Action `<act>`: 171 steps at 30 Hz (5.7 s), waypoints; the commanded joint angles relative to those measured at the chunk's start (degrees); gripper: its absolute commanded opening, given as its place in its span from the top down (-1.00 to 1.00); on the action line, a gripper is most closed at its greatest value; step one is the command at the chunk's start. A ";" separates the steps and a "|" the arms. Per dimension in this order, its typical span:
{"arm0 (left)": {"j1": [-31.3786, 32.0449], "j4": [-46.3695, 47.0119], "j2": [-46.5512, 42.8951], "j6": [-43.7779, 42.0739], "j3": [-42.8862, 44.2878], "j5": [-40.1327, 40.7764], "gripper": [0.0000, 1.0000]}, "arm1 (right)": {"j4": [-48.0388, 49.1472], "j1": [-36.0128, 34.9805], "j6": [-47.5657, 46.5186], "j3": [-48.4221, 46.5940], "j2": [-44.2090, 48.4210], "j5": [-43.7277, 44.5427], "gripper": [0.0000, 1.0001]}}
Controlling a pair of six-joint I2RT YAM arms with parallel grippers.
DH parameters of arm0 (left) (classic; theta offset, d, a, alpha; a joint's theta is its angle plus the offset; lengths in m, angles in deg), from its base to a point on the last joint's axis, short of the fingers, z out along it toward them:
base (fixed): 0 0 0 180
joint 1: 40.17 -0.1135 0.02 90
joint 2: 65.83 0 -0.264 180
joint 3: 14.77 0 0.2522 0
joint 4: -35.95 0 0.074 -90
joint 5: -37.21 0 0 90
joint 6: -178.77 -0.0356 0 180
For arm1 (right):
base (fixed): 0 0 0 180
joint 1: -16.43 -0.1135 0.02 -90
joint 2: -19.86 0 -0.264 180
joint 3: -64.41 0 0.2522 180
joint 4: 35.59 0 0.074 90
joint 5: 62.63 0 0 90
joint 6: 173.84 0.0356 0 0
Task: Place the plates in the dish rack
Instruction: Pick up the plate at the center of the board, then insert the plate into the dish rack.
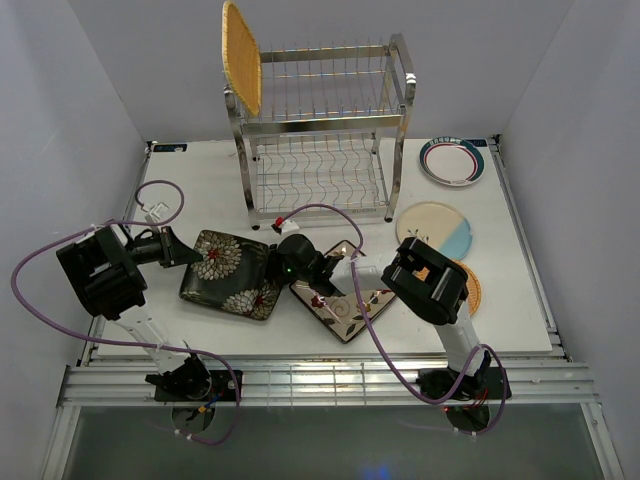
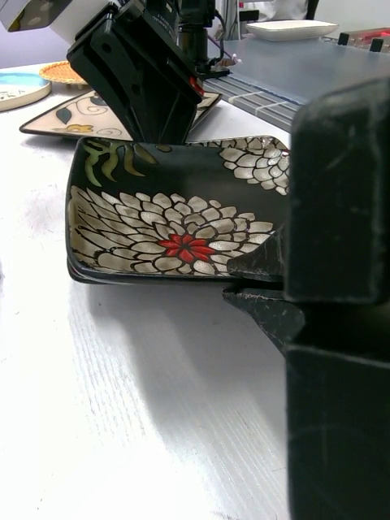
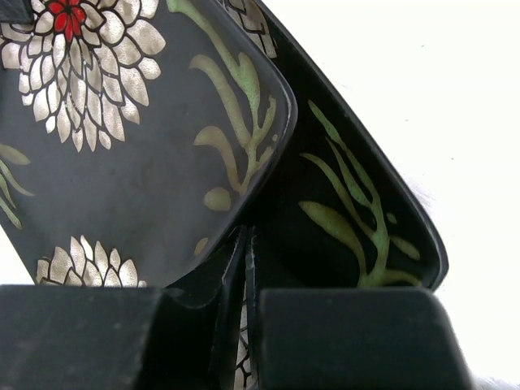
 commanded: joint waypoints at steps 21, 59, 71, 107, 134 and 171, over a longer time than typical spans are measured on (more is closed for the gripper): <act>-3.24 -14.53 -12.65 -1.81 8.46 -10.31 1.00 | 3.34 -0.09 -0.84 3.03 5.40 2.52 0.78; -3.24 13.59 -56.52 42.66 18.82 7.88 1.00 | 9.41 0.00 -4.09 19.12 23.59 6.13 -0.34; -3.15 13.95 -52.30 50.67 37.01 10.69 1.00 | 9.41 0.00 -4.62 20.79 25.62 7.97 -0.97; -3.24 23.61 -48.61 67.19 49.16 10.62 1.00 | 14.59 -4.22 -4.97 22.11 29.49 3.93 -0.97; 20.22 41.89 -59.50 59.20 26.39 41.79 1.00 | 12.84 -3.69 -7.43 19.39 26.85 4.90 -0.97; 23.30 36.45 -35.52 61.04 54.42 46.82 1.00 | 10.46 -3.69 -7.08 19.21 28.61 8.41 -0.97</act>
